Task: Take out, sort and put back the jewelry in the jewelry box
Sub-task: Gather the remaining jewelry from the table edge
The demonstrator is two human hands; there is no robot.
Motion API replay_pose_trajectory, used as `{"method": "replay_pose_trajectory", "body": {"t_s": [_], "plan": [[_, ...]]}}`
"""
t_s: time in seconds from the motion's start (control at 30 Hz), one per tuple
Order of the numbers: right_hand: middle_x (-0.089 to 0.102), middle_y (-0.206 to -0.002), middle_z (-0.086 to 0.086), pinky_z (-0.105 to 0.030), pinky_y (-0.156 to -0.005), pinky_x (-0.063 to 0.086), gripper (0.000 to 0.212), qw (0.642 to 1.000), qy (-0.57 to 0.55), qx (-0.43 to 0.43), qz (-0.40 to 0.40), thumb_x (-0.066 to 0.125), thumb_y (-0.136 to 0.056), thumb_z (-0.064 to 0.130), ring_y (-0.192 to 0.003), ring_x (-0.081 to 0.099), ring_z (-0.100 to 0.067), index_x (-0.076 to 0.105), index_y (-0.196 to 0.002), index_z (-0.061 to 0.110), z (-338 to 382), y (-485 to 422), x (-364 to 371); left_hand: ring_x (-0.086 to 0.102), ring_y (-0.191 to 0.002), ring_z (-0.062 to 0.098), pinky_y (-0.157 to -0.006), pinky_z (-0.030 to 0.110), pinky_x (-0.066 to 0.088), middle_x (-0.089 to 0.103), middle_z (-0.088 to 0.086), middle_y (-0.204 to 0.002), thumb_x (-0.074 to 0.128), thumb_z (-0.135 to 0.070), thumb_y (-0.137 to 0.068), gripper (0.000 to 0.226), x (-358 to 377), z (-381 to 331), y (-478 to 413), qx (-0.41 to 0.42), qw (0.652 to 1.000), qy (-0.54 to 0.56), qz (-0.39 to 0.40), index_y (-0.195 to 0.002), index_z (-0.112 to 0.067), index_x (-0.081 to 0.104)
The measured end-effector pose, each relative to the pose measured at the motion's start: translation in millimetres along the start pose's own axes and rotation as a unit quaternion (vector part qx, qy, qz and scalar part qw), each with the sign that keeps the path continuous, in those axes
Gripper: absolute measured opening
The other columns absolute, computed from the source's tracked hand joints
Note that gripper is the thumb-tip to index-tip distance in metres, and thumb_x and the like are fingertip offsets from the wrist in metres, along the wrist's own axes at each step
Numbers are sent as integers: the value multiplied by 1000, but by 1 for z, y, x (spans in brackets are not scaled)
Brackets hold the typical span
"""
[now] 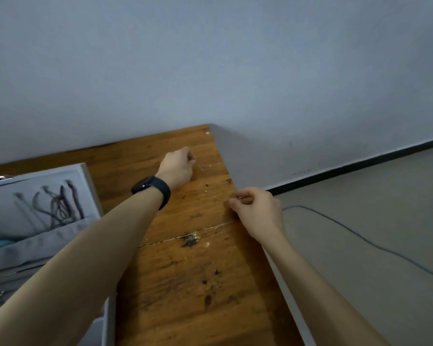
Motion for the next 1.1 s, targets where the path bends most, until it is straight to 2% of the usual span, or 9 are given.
{"method": "replay_pose_trajectory", "body": {"t_s": [0.1, 0.23, 0.37, 0.57, 0.7, 0.8, 0.93, 1.03, 1.1], "plan": [[69, -98, 11, -24, -65, 45, 18, 1000, 16, 3, 16, 70, -89, 46, -90, 62, -9, 61, -102, 38, 4, 4, -1, 60, -91, 25, -73, 36, 51, 65, 7, -103, 51, -21, -103, 15, -1, 3, -5, 17, 1000, -14, -5, -110, -12, 61], [69, -103, 9, -22, -67, 46, 14, 999, 28, -6, 17, 70, -91, 42, -93, 62, -10, 64, -100, 34, 8, 12, 0, 60, -94, 24, -75, 36, 50, 66, 5, -105, 53, -23, -102, 14, -1, -4, -17, 38, 999, -24, -9, -106, -16, 64], [67, -103, 10, -23, -68, 49, 22, 998, 68, -16, 8, 65, -93, 41, -92, 61, -10, 61, -113, 31, 11, 10, 0, 59, -94, 25, -76, 38, 49, 63, 4, -104, 53, -25, -101, 13, 5, -17, -22, 76, 994, -76, 0, -104, -19, 65], [54, -120, 4, -29, -87, 47, 30, 969, 163, -174, -61, 55, -98, 35, -107, 51, -16, 63, -126, 26, 24, 19, 11, 59, -94, 24, -70, 38, 50, 59, 4, -107, 51, -27, -102, 16, 3, -15, -23, 73, 990, -122, -23, -108, -20, 64], [64, -118, 6, -30, -75, 52, 29, 933, 225, -251, -124, 58, -96, 34, -98, 52, -18, 70, -119, 21, 22, 30, 24, 58, -98, 24, -68, 37, 48, 60, 3, -106, 52, -29, -102, 17, -2, -11, -20, 74, 987, -136, -50, -110, -22, 66], [68, -116, 5, -28, -74, 51, 28, 919, 238, -270, -160, 62, -96, 32, -95, 55, -18, 71, -117, 18, 20, 34, 27, 57, -100, 27, -63, 35, 38, 63, 5, -106, 48, -23, -103, 21, -2, -17, -16, 117, 962, -237, -72, -113, -21, 66], [69, -118, 2, -33, -79, 56, 31, 923, 245, -263, -138, 60, -97, 31, -100, 58, -21, 68, -123, 16, 21, 34, 29, 59, -101, 28, -64, 36, 42, 63, 6, -111, 40, -29, -104, 29, -6, -19, -10, 77, 965, -249, -37, -114, -18, 65], [57, -139, 2, -37, -97, 50, 42, 947, 229, -218, -59, 48, -103, 32, -122, 51, -22, 49, -143, 20, 19, 37, 24, 59, -106, 29, -69, 38, 45, 61, 7, -121, 41, -31, -101, 32, -12, -27, 10, 68, 964, -255, 7, -124, -18, 59], [48, -148, 4, -38, -107, 43, 46, 942, 258, -208, -48, 45, -104, 33, -133, 42, -20, 42, -148, 23, 19, 51, 15, 58, -113, 30, -76, 40, 48, 59, 6, -129, 42, -35, -101, 37, -21, -36, 34, 80, 965, -247, 27, -132, -21, 56]]}}
Point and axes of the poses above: each hand's wrist, its own y-axis away from the middle knuckle, its own x-axis out of the palm, z = x × y, the point moved 8 cm from there along -y, towards the middle knuckle
